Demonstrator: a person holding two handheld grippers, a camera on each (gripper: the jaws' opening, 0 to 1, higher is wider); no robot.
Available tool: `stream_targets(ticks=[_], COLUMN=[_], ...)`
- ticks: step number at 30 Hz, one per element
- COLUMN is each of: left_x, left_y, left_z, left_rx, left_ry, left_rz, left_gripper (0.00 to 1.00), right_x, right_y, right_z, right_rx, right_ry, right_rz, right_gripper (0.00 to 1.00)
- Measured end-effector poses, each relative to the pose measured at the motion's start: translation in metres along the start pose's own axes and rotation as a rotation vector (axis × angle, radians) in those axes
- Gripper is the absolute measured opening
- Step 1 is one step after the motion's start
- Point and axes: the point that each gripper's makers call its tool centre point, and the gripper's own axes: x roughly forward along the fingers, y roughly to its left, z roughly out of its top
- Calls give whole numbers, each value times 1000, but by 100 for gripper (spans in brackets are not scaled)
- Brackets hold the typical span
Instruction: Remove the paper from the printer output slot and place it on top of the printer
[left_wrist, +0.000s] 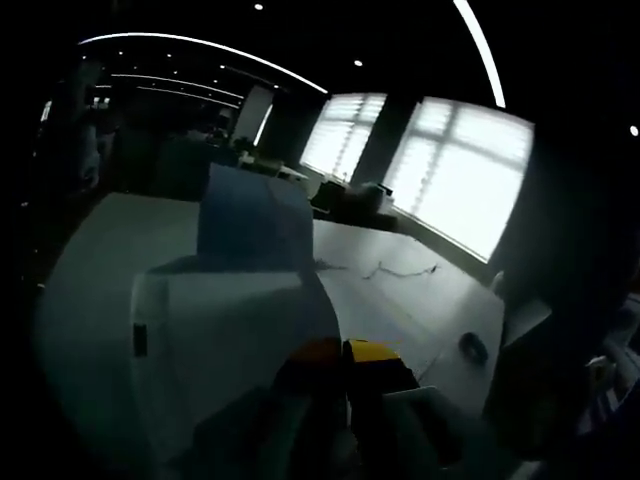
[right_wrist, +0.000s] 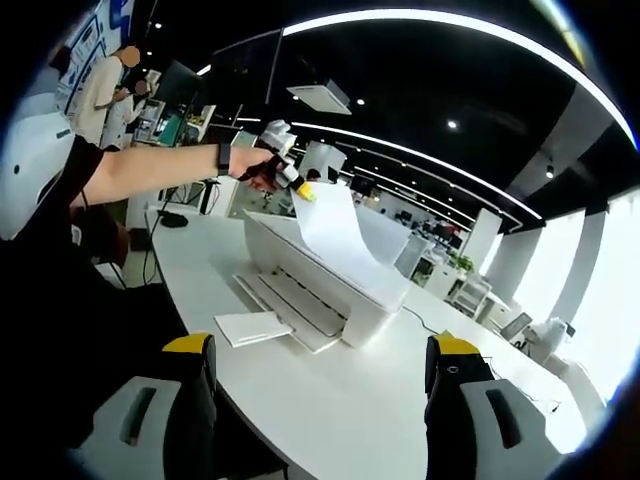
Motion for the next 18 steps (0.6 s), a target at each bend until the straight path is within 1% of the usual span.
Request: stream_targets(ticks=[11, 16, 18], left_x=[1, 1, 3], left_y=[1, 2, 2], left_z=[-5, -5, -8], left_rx=[-2, -22, -27], left_ry=[-6, -19, -16], left_rz=[8, 1, -2], left_gripper=[6, 6, 6], right_x=[-1, 0, 0], right_y=[0, 1, 1], right_z=[1, 2, 1], right_rx=[-1, -2, -3], right_ry=[0, -2, -1], right_rz=[1, 3, 4], right_gripper=[81, 81, 81])
